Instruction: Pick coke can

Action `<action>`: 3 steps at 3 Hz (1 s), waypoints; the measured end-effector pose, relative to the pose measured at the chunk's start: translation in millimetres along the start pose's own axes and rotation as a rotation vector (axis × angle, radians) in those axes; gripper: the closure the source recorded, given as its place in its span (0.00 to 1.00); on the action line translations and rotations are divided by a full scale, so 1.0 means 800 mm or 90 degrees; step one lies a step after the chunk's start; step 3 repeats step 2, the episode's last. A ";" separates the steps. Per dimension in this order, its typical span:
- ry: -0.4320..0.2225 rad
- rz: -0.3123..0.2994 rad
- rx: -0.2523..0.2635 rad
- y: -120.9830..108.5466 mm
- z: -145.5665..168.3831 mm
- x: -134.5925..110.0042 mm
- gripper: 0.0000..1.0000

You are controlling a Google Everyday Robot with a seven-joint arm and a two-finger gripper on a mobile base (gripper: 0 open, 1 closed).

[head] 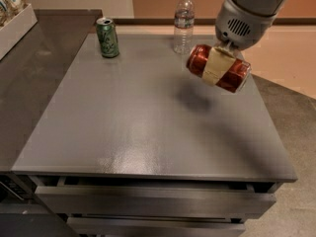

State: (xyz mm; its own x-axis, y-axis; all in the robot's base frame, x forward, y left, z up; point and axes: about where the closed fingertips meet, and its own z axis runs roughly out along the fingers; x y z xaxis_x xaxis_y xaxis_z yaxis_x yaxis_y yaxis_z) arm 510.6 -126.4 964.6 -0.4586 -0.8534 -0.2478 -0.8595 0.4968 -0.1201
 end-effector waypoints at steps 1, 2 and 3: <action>-0.014 -0.026 0.020 -0.003 -0.018 -0.006 1.00; -0.014 -0.026 0.020 -0.003 -0.018 -0.006 1.00; -0.014 -0.026 0.020 -0.003 -0.018 -0.006 1.00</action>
Offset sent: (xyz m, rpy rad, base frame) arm -0.0005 -0.0001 0.0135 -0.0068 -0.0350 0.0294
